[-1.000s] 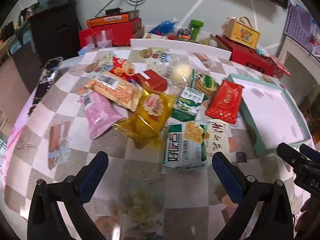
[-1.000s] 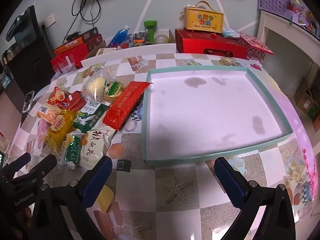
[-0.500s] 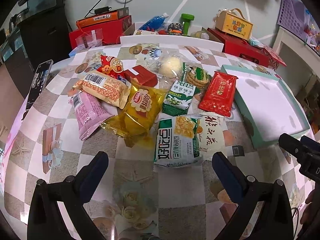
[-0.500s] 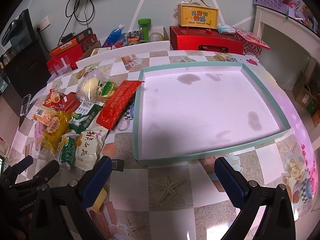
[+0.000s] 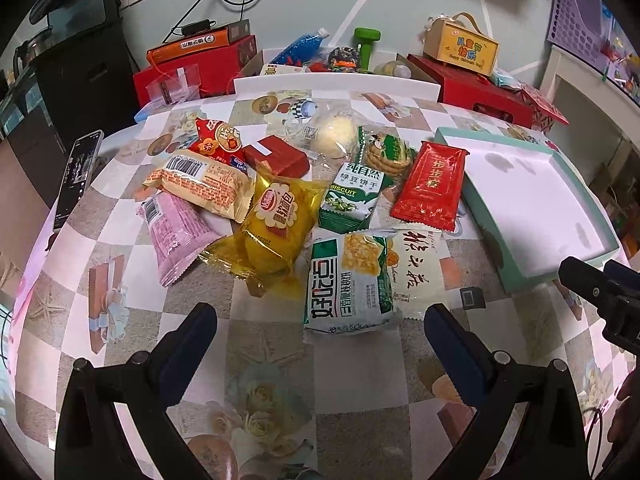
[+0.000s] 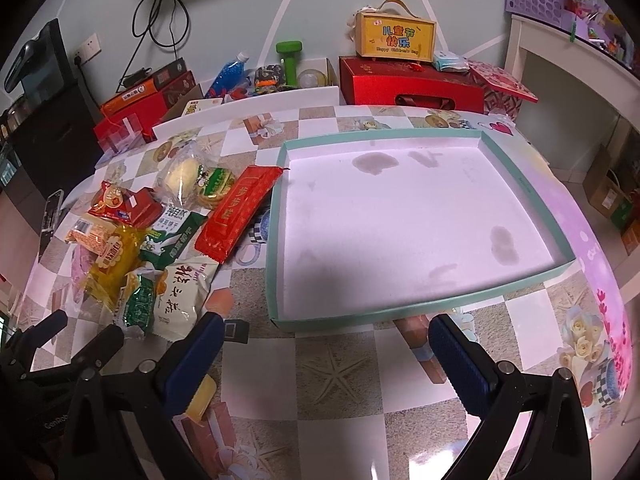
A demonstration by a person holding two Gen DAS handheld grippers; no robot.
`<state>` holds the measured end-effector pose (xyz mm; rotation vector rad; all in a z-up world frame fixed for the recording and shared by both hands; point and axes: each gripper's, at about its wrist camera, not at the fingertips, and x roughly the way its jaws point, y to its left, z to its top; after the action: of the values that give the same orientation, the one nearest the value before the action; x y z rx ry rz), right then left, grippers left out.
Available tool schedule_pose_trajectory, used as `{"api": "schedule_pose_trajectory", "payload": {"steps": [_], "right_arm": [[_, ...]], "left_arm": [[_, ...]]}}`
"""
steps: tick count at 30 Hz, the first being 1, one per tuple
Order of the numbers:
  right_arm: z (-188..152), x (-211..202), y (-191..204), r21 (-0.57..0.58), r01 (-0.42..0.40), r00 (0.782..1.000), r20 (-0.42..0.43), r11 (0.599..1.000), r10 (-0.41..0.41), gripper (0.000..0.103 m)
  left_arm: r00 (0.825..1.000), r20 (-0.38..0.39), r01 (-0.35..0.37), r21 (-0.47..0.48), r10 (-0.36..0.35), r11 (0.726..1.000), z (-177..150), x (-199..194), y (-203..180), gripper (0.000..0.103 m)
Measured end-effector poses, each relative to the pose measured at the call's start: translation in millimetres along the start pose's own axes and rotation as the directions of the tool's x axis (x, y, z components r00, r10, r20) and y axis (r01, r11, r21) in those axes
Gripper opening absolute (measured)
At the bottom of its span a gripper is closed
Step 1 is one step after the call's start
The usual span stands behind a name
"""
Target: Organize snacks
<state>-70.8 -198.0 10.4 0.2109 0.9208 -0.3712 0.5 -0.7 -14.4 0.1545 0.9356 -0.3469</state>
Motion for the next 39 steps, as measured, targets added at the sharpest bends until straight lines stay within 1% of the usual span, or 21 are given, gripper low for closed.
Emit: {"api": "schedule_pose_trajectory", "payload": {"steps": [18,29,39], "right_arm": [[0,-3,1,-0.006,-0.001,1.000,0.001,1.000,0.001,0.103],[0,-5,4,-0.017,-0.015,1.000,0.001,1.000,0.015,0.103],[2,-15,13,-0.043,-0.068,0.998,0.010,0.997,0.069,0.103]], "left_arm": [[1.000,-0.005,-0.016,-0.003,0.016,1.000,1,-1,3,0.103],[1.000,-0.012,-0.022,0.003,0.022,1.000,1,-1,2,0.103],[1.000,-0.012,-0.027,0.007,0.027,1.000,3,-9,3,0.103]]}}
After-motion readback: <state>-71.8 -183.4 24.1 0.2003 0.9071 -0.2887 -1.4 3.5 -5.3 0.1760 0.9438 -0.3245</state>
